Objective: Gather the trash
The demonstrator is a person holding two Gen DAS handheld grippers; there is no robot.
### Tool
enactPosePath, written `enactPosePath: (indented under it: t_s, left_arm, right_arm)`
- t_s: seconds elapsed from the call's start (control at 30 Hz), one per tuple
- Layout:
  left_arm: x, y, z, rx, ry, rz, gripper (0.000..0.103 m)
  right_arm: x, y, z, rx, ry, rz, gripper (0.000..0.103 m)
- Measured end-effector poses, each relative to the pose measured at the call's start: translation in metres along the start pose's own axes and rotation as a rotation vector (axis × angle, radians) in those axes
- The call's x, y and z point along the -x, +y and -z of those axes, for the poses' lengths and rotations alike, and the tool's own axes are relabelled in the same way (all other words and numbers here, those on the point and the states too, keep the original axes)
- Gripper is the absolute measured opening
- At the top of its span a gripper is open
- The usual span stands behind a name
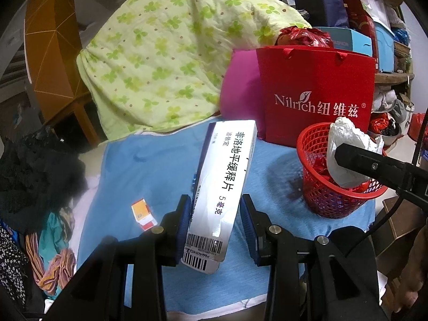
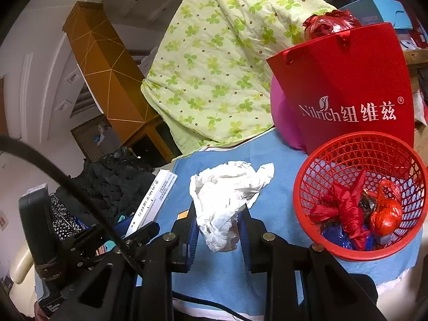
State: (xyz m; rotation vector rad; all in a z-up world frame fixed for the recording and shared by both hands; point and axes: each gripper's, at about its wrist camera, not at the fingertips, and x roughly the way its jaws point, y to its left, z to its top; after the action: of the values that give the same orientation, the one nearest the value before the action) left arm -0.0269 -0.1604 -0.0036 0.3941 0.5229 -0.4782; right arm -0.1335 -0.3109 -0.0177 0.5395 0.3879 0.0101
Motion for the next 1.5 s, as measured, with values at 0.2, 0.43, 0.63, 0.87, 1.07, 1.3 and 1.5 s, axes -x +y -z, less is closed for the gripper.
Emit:
enactPosePath:
  t_s: [0.2,0.43,0.63,0.87,1.07,1.3,1.5]
  left_arm:
    - [0.003,-0.008,-0.003,-0.015,-0.007,0.008,0.039]
    - [0.005,-0.017,-0.007,-0.031,-0.012,0.019,0.039]
    - [0.007,-0.025,-0.008,-0.046,-0.015,0.028,0.040]
    - [0.009,-0.034,-0.011,-0.064,-0.020,0.037,0.040]
    - [0.010,-0.040,-0.012,-0.083,-0.022,0.047,0.040]
    - [0.011,-0.048,-0.015,-0.101,-0.024,0.056,0.040]
    - [0.011,-0.055,-0.018,-0.115,-0.025,0.064,0.040]
  right_arm:
    - [0.006,-0.006,-0.002,-0.010,-0.010,0.001,0.029]
    - [0.015,-0.010,-0.001,-0.024,-0.027,0.012,0.029]
    - [0.021,-0.018,-0.003,-0.040,-0.036,0.018,0.029]
    - [0.029,-0.023,-0.004,-0.054,-0.049,0.028,0.029]
    - [0.036,-0.028,-0.006,-0.068,-0.060,0.036,0.029]
    - [0.043,-0.035,-0.008,-0.084,-0.073,0.046,0.029]
    - [0.048,-0.043,-0.010,-0.098,-0.086,0.054,0.029]
